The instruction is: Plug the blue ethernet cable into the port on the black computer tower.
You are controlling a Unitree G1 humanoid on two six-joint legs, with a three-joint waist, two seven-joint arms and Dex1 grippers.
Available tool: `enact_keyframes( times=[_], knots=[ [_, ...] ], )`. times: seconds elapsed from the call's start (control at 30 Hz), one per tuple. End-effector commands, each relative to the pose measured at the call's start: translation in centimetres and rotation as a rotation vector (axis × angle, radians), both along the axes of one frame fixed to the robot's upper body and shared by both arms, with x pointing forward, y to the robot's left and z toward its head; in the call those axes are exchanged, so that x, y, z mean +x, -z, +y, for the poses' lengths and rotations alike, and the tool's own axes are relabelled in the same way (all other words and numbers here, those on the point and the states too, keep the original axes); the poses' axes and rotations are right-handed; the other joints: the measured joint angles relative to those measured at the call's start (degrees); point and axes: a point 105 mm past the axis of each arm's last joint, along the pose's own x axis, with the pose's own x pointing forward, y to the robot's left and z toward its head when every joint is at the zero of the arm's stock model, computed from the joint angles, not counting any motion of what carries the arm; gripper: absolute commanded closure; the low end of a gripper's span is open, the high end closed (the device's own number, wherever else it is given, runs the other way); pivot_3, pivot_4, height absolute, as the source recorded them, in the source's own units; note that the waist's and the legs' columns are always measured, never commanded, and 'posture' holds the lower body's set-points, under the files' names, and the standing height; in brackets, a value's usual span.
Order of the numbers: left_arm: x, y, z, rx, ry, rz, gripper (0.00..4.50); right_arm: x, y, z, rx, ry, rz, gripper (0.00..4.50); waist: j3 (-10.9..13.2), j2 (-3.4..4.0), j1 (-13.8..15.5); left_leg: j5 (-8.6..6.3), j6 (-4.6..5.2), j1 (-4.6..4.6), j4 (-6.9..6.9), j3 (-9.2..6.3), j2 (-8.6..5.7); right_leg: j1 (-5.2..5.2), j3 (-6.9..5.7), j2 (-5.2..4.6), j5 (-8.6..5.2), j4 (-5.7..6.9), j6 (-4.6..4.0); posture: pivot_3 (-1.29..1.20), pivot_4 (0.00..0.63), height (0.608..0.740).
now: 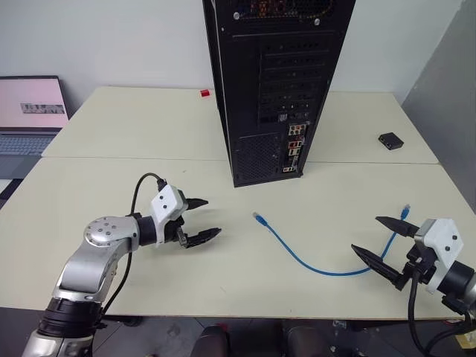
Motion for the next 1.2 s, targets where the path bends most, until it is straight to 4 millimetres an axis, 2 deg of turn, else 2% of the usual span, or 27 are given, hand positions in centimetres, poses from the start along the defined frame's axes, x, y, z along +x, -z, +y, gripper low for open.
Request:
enact_keyframes(
  times=[0.03, 0.4, 0.67, 0.83, 1.07, 1.2],
  knots=[
    [-0.4, -1.2, -0.7, -0.025, 0.049, -0.046, 0.0, -0.1, -1.0, 0.5, -0.014, -0.018, -0.044, 0.08, 0.0, 0.0, 0.0, 0.0, 0.0, 0.0, 0.0, 0.0, 0.0, 0.0, 0.0, 0.0, 0.0, 0.0, 0.0, 0.0, 0.15, 0.74],
    [-0.6, -1.2, -0.7, -0.004, 0.058, -0.048, 0.0, 0.1, -0.8, 1.8, -0.003, -0.056, -0.037, 0.08, 0.0, 0.0, 0.0, 0.0, 0.0, 0.0, 0.01, 0.0, 0.0, 0.0, 0.0, 0.0, 0.0, 0.0, 0.0, 0.0, 0.15, 0.74],
    [-1.5, -1.0, -0.8, 0.027, 0.131, -0.016, 0.0, 0.8, -0.8, 3.2, 0.021, -0.085, -0.037, 0.08, 0.0, 0.0, -0.04, 0.0, 0.0, 0.0, 0.01, -0.01, 0.0, 0.0, -0.01, 0.0, 0.0, 0.0, 0.0, 0.0, 0.15, 0.74],
    [-2.3, -0.6, -0.3, 0.069, 0.216, 0.049, 0.0, 2.1, 0.4, 6.0, 0.059, -0.137, -0.004, 0.08, 0.0, -0.01, -0.21, 0.0, 0.0, 0.02, 0.0, 0.0, 0.0, 0.0, 0.0, 0.01, 0.0, 0.01, 0.0, 0.0, 0.15, 0.74],
    [-2.0, -0.5, -0.2, 0.124, 0.264, 0.036, 0.0, 4.3, 2.8, 9.9, 0.095, -0.156, 0.03, 0.08, 0.0, -0.03, -0.15, 0.0, 0.0, -0.02, 0.01, -0.02, 0.0, -0.03, -0.03, 0.01, 0.0, 0.0, -0.01, 0.0, 0.15, 0.74],
    [-2.1, -0.5, -0.5, 0.131, 0.301, 0.073, 0.0, 5.4, 4.3, 11.2, 0.095, -0.138, 0.039, 0.08, 0.0, -0.03, -0.1, 0.0, 0.0, -0.06, 0.02, -0.04, -0.01, -0.06, -0.06, 0.0, 0.0, 0.0, -0.01, 0.0, 0.15, 0.74]
  ],
)
